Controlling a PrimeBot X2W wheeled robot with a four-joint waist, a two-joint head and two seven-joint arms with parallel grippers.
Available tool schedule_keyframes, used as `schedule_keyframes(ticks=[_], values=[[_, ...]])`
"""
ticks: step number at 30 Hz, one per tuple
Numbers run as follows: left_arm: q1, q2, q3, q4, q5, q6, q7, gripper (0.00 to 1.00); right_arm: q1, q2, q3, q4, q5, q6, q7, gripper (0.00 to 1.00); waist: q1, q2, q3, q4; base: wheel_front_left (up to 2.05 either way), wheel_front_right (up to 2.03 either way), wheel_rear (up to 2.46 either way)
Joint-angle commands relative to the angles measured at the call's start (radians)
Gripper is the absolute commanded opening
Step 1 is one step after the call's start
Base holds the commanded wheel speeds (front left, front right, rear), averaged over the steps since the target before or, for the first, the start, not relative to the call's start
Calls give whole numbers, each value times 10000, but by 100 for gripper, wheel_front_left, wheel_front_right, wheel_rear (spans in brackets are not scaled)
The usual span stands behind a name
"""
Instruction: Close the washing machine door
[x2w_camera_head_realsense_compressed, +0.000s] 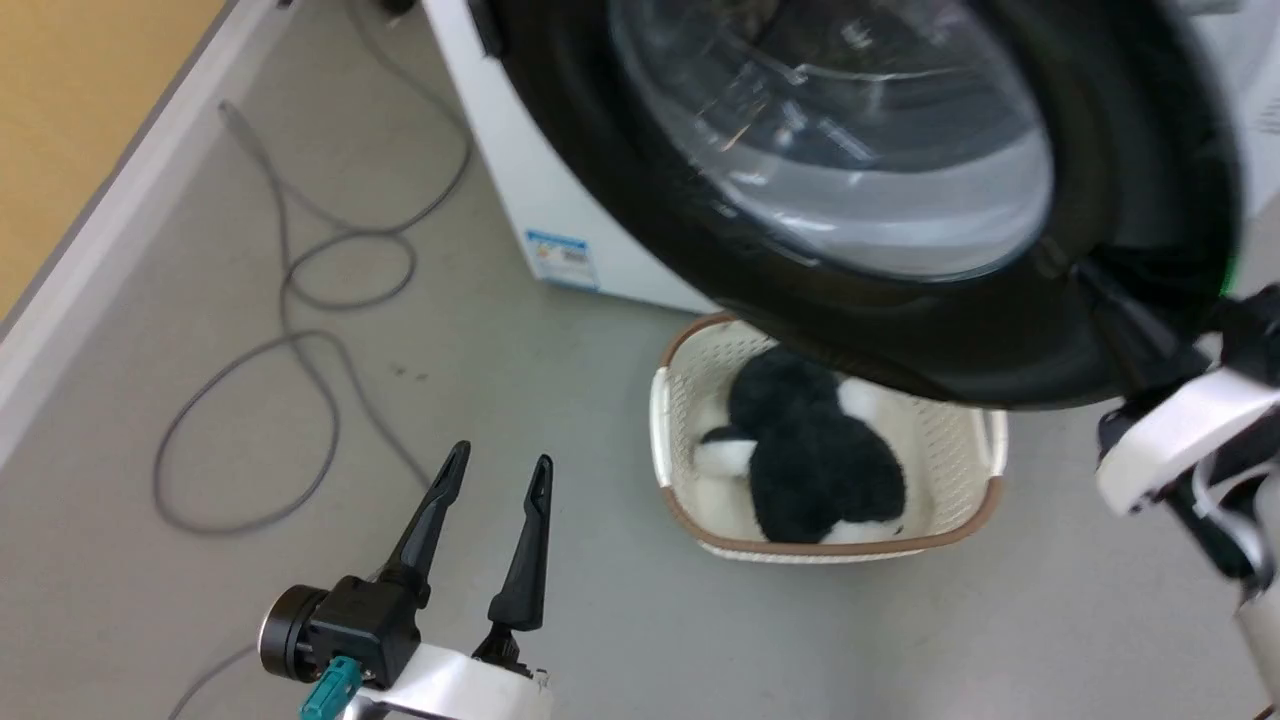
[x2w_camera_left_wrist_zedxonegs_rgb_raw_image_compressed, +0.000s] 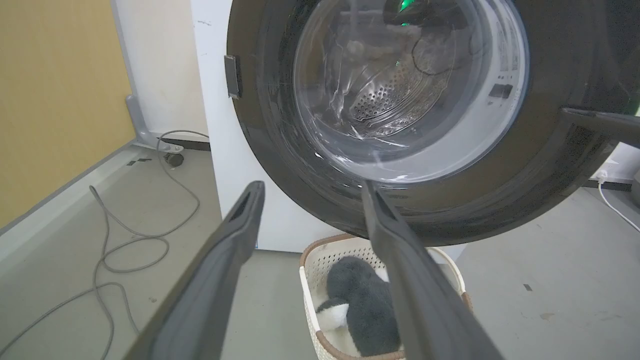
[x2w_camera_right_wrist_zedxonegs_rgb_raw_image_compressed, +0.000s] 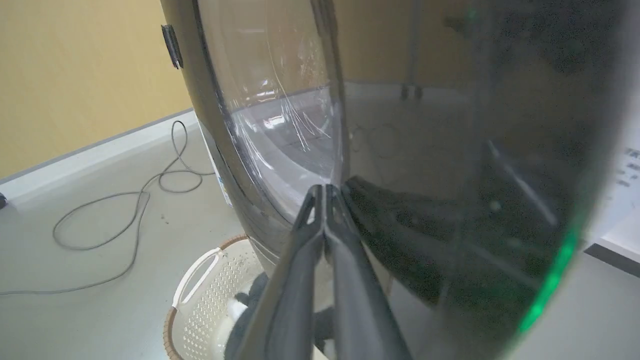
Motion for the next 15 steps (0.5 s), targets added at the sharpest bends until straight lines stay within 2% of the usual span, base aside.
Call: schedule_keyframes(ticks=[1, 4, 9, 15], values=[[-173, -10, -63, -32, -117, 79, -43, 100, -531, -311, 24, 364, 173, 6, 54, 0, -1, 0, 408, 392, 0, 0, 0], [-268, -11, -152, -89, -191, 131, -43, 100, -1169, -784, 174, 858, 361, 6, 170, 0, -1, 0, 620, 575, 0, 0, 0], [-413, -12, -270, -113, -278, 211, -43, 100, -2035, -1216, 183, 1529, 760, 6, 272, 0, -1, 0, 797, 775, 0, 0, 0], [-536, -13, -388, -190, -438, 390, -43, 100, -3379, -1392, -21, 2692, 950, 6, 444, 0, -1, 0, 1058, 899, 0, 0, 0]])
